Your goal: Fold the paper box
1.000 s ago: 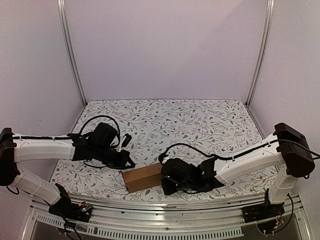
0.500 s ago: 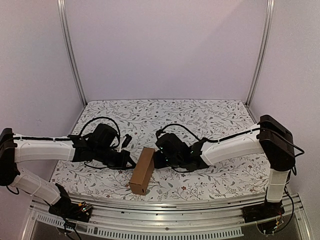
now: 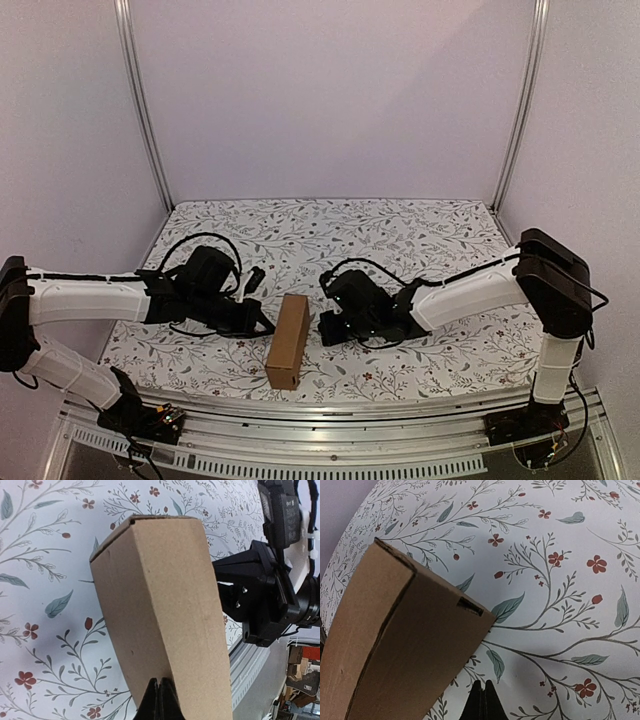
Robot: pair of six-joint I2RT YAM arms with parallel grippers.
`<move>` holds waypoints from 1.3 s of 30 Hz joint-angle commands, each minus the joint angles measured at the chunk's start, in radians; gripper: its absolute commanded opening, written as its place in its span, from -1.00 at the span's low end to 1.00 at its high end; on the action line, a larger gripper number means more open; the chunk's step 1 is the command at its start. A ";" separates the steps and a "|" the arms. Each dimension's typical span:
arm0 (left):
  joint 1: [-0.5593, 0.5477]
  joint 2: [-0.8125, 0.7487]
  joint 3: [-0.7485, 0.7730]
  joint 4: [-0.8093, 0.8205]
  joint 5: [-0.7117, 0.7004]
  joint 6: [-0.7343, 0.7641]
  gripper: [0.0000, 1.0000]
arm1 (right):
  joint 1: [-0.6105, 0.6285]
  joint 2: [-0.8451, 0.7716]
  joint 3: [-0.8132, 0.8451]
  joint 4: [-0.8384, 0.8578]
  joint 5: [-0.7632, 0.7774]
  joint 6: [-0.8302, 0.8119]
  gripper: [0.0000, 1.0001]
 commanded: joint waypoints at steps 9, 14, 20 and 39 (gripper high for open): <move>-0.006 0.057 0.063 0.037 0.047 0.005 -1.00 | 0.000 0.030 -0.063 0.173 -0.195 0.147 -1.00; -0.020 0.073 0.063 0.063 0.053 -0.012 -1.00 | 0.000 0.083 -0.045 0.239 -0.222 0.209 -1.00; -0.033 0.100 0.081 0.074 0.055 -0.017 -1.00 | 0.000 0.134 -0.011 0.254 -0.211 0.227 -1.00; -0.042 0.201 0.133 0.106 0.054 -0.022 -1.00 | -0.059 -0.136 -0.296 0.129 0.027 0.088 -1.00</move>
